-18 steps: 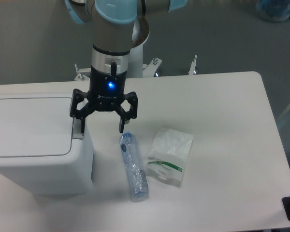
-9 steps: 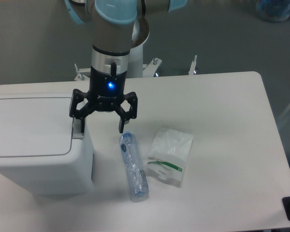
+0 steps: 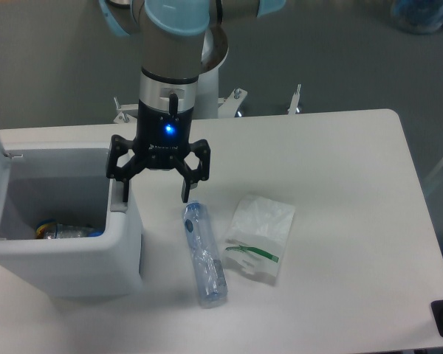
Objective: Open the trash can
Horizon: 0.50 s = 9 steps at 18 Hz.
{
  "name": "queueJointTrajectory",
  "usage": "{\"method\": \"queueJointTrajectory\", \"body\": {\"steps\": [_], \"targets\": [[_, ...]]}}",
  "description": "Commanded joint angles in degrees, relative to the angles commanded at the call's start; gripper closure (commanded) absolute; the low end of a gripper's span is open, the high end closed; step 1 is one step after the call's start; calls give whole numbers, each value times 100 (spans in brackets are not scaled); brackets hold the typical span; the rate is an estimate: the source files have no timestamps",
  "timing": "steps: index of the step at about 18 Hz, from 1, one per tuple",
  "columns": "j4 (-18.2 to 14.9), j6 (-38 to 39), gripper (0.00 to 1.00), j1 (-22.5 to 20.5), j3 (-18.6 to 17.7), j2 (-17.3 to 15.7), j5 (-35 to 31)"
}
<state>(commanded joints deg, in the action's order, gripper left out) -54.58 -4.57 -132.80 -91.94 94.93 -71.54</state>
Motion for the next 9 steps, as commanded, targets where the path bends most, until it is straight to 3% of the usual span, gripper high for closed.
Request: {"method": "queueJointTrajectory", "body": {"steps": [6,9], "targets": [[-35,-491,0,-255,387,-9,-192],[-35,-1087,0,-307,361,-9,-1165]]}}
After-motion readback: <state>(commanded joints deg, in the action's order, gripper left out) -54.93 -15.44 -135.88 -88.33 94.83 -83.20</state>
